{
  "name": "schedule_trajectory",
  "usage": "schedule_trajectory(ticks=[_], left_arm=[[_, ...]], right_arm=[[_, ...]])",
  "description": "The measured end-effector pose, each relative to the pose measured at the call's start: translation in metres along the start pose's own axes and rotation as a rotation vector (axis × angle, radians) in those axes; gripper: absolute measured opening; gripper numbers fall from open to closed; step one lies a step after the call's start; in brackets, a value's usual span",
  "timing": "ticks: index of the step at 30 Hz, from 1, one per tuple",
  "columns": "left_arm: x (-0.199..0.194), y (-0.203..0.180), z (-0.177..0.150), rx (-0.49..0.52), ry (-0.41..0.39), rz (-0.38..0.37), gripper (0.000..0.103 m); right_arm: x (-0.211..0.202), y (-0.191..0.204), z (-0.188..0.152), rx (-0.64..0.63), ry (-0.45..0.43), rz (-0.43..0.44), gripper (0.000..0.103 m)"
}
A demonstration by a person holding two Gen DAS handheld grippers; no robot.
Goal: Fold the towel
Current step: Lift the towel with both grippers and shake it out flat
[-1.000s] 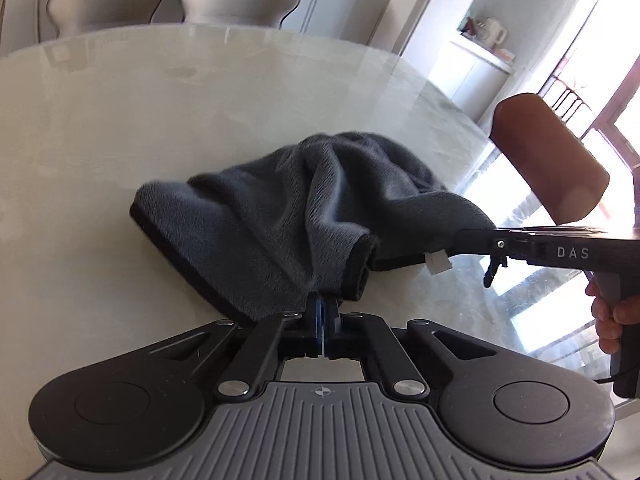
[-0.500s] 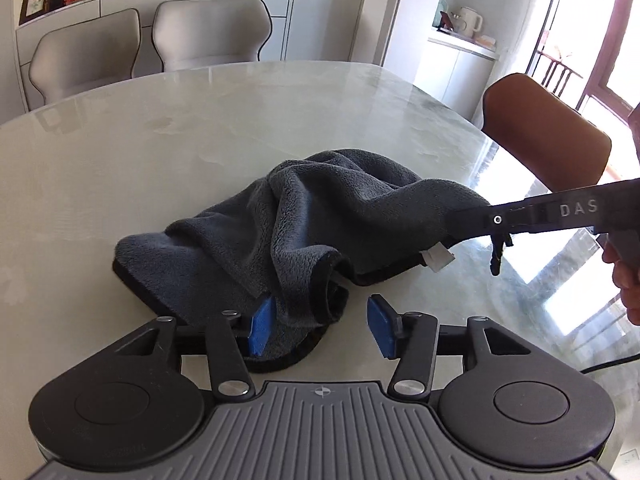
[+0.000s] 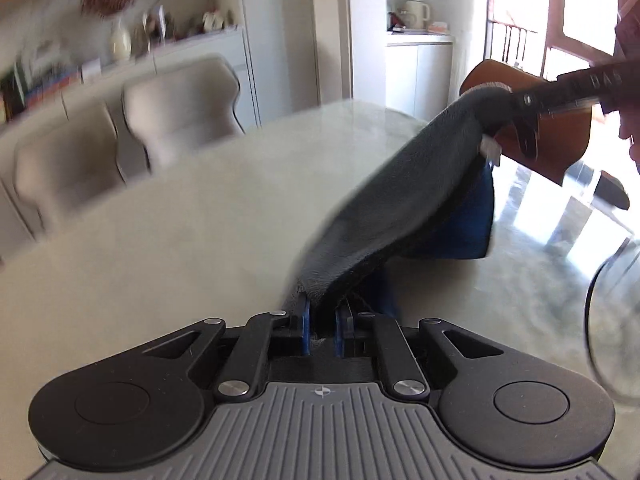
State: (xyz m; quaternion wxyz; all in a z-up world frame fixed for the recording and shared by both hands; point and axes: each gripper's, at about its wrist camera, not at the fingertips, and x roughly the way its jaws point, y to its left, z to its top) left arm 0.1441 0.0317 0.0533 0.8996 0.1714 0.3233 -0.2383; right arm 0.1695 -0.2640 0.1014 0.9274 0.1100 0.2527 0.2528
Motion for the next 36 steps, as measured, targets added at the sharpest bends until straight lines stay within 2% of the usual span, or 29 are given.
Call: schedule_trajectory(ticks=[4,8,11,13,16,19,22,24,26,27,29,32,36], left_arm=[[-0.026,0.054,0.048,0.030,-0.068,0.024,0.010],[-0.042,0.079,0.096,0.188,-0.104,0.119,0.010],[-0.054,0.090,0.138,0.276,-0.124,0.179,0.010],[-0.060,0.089,0.156,0.347,-0.124,0.191,0.010],[-0.072,0.082,0.165,0.472,-0.105,0.186,0.010],[-0.073,0.067,0.151,0.561,-0.056,0.094,0.010],[-0.046,0.025,0.114,0.643,0.014,-0.026,0.010],[-0.031,0.007,0.089,0.682,0.055,-0.098,0.010],[-0.006,-0.027,0.050,0.733,0.129,-0.233,0.010],[-0.003,-0.035,0.042,0.741,0.145,-0.257,0.010],[0.017,-0.064,0.009,0.761,0.211,-0.362,0.011],[0.026,-0.090,-0.021,0.755,0.261,-0.455,0.012],[0.019,-0.095,-0.030,0.701,0.271,-0.536,0.014]], right_arm=[[0.012,0.012,0.055,-0.085,-0.074,0.054,0.018],[0.009,0.018,0.072,-0.114,-0.086,0.064,0.018],[0.005,0.023,0.083,-0.133,-0.092,0.069,0.018],[0.003,0.025,0.091,-0.146,-0.095,0.073,0.018],[-0.001,0.030,0.102,-0.164,-0.101,0.078,0.018],[-0.005,0.034,0.113,-0.183,-0.107,0.083,0.019],[-0.015,0.016,0.066,-0.108,-0.012,0.049,0.019],[-0.017,-0.004,0.031,-0.013,0.072,0.009,0.019],[-0.021,-0.018,0.000,0.065,0.147,-0.026,0.019],[-0.023,-0.024,-0.016,0.102,0.184,-0.043,0.019],[-0.028,-0.037,-0.047,0.177,0.257,-0.077,0.019],[-0.029,-0.042,-0.049,0.178,0.287,-0.094,0.019],[-0.030,-0.045,-0.046,0.166,0.316,-0.113,0.020]])
